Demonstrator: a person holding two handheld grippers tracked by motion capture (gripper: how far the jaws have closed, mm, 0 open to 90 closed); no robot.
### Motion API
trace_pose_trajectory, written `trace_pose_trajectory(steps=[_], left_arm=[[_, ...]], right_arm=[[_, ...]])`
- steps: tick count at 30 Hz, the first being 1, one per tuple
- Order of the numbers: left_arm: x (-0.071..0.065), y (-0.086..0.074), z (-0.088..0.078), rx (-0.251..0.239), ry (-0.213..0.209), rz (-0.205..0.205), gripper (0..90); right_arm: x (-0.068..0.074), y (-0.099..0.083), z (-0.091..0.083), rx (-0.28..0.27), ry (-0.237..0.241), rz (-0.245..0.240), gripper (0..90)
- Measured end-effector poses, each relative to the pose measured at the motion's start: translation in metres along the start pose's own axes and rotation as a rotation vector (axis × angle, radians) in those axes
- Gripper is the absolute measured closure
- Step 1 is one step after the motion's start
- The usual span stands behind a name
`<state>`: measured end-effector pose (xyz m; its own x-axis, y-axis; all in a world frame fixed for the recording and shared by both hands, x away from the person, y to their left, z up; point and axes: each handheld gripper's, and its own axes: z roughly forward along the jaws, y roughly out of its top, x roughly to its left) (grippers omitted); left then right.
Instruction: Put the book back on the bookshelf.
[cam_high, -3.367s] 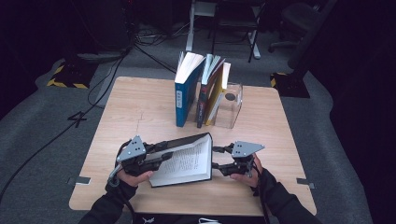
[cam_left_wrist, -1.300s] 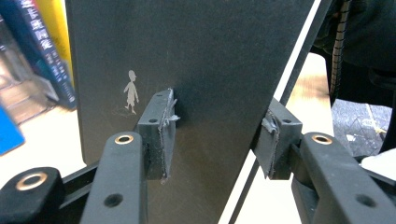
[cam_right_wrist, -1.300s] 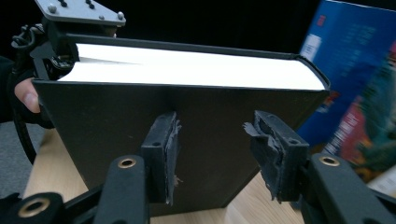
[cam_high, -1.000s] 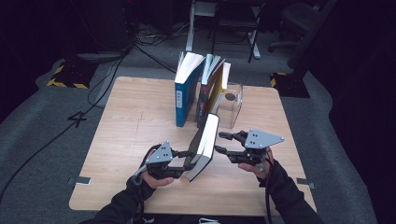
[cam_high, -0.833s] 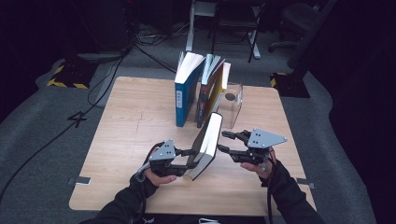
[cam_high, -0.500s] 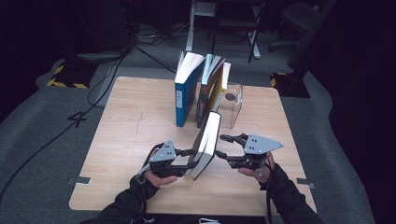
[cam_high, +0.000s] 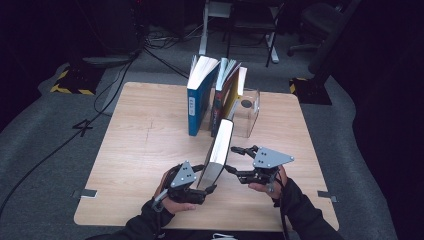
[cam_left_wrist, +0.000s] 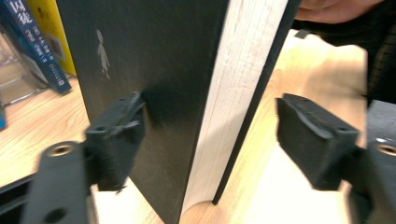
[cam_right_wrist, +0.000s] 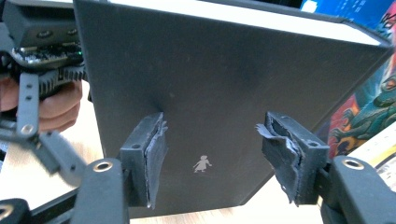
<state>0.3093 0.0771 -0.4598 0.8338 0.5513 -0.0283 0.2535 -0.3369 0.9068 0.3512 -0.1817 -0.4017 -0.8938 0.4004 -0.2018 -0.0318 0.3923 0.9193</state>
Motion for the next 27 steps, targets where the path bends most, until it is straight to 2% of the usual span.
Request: trace_pose_trajectory(steps=[1, 2, 4, 5, 6, 9, 10, 12, 16, 19, 24, 27], left_arm=[[-0.002, -0.001, 0.002, -0.013, 0.02, -0.006, 20.6], [-0.002, -0.001, 0.002, -0.013, 0.02, -0.006, 20.6], [-0.003, -0.003, 0.009, -0.031, 0.065, -0.015, 20.6], [-0.003, -0.003, 0.009, -0.031, 0.065, -0.015, 20.7], [-0.003, -0.004, 0.015, -0.033, 0.084, -0.041, 20.1], [-0.002, -0.005, 0.021, -0.017, 0.119, -0.063, 20.1], [-0.002, -0.005, 0.021, -0.017, 0.119, -0.063, 21.8], [0.003, -0.007, 0.028, -0.006, 0.121, -0.1, 19.7], [0.002, -0.007, 0.03, -0.007, 0.138, -0.086, 19.9], [0.002, -0.006, 0.026, 0.012, 0.147, -0.049, 23.1], [0.009, -0.009, 0.014, 0.012, 0.172, -0.04, 38.3], [0.019, -0.01, 0.007, 0.017, 0.168, -0.044, 44.1]], right_arm=[[0.0, -0.001, 0.001, 0.002, -0.001, 0.0, 38.9], [0.0, -0.001, 0.001, 0.002, -0.001, 0.0, 38.9], [-0.002, -0.002, 0.003, -0.002, 0.004, 0.015, 36.1], [-0.002, -0.002, 0.003, -0.004, 0.004, 0.02, 35.8], [-0.002, -0.002, 0.004, -0.007, 0.004, 0.02, 35.7], [-0.001, -0.003, 0.007, -0.004, -0.004, 0.025, 35.4], [-0.001, -0.003, 0.007, -0.004, -0.004, 0.025, 35.4], [-0.001, -0.004, 0.01, 0.002, -0.004, 0.028, 36.8], [0.001, -0.006, 0.012, 0.01, 0.009, 0.034, 37.4], [0.0, -0.009, 0.01, 0.022, 0.009, 0.031, 37.2], [-0.008, -0.013, 0.004, 0.035, -0.023, 0.039, 36.9], [-0.011, -0.014, 0.001, 0.036, -0.035, 0.046, 36.7]])
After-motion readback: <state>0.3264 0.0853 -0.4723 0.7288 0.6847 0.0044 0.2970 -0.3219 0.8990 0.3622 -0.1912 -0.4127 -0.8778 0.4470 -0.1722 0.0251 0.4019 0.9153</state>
